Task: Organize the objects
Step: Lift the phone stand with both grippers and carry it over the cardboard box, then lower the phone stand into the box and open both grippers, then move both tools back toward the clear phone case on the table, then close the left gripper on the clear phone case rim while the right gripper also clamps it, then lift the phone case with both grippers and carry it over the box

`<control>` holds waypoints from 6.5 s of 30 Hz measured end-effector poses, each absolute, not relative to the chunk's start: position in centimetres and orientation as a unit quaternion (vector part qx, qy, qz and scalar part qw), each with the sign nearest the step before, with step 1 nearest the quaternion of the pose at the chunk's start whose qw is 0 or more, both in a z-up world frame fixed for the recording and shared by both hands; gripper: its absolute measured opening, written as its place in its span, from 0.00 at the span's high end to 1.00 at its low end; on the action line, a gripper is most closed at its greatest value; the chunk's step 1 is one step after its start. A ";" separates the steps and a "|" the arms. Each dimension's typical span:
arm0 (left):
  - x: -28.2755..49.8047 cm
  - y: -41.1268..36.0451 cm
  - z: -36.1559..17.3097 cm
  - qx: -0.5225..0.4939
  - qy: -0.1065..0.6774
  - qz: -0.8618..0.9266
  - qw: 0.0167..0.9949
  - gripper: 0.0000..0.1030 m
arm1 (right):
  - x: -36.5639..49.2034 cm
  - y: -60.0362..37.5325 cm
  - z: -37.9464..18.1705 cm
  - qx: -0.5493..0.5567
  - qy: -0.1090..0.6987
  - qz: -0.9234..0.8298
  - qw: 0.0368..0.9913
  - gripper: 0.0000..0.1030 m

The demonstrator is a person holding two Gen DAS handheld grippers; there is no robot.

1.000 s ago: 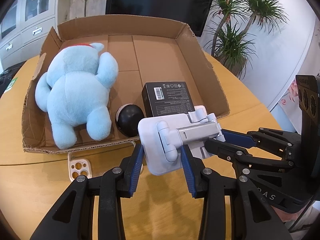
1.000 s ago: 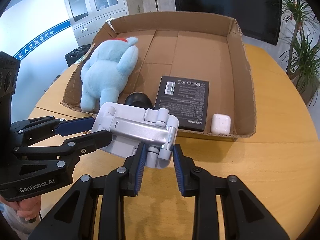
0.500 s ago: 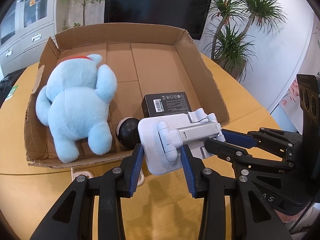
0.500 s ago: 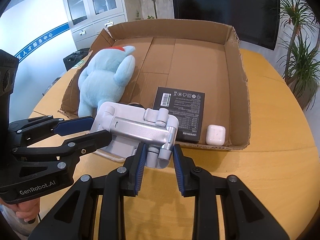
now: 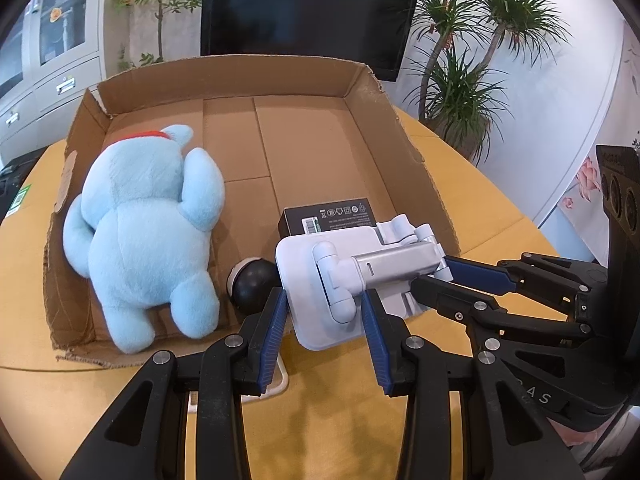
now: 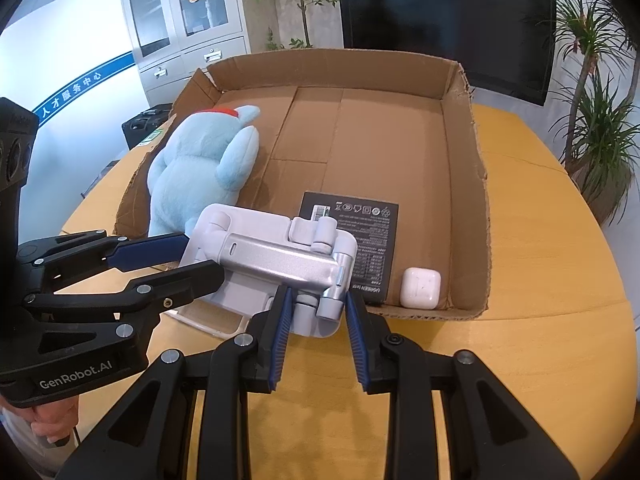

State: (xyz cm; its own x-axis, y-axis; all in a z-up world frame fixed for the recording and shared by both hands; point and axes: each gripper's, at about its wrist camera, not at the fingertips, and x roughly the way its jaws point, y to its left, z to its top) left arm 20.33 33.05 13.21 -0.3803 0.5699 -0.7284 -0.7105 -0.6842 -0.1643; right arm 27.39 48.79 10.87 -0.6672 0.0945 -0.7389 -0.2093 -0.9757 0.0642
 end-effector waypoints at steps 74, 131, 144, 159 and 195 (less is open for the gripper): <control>10.5 33.5 15.3 -0.400 0.044 0.839 0.366 0.16 | 18.7 54.5 13.3 -0.362 0.058 0.923 0.117 0.34; 15.9 25.3 -2.1 -0.473 0.032 0.841 0.262 0.39 | 22.3 40.4 -1.8 -0.450 0.057 0.890 0.040 0.45; 15.4 25.1 -2.0 -0.472 0.024 0.840 0.265 0.41 | 22.6 42.1 -1.7 -0.453 0.071 0.888 0.037 0.48; 17.9 25.2 -1.3 -0.484 0.037 0.834 0.262 0.41 | 25.7 39.8 -2.2 -0.456 0.056 0.888 0.032 0.53; 19.1 23.3 -1.0 -0.490 0.032 0.835 0.250 0.43 | 26.0 40.2 -1.0 -0.439 0.094 0.893 0.020 0.47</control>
State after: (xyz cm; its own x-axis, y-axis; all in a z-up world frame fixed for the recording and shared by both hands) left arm 19.10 23.31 -0.98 -0.3953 0.3868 -0.8332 -0.4492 -0.8726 -0.1920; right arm 26.02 40.25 -1.02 -0.6141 -0.0471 -0.7878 -0.1171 -0.9817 0.1500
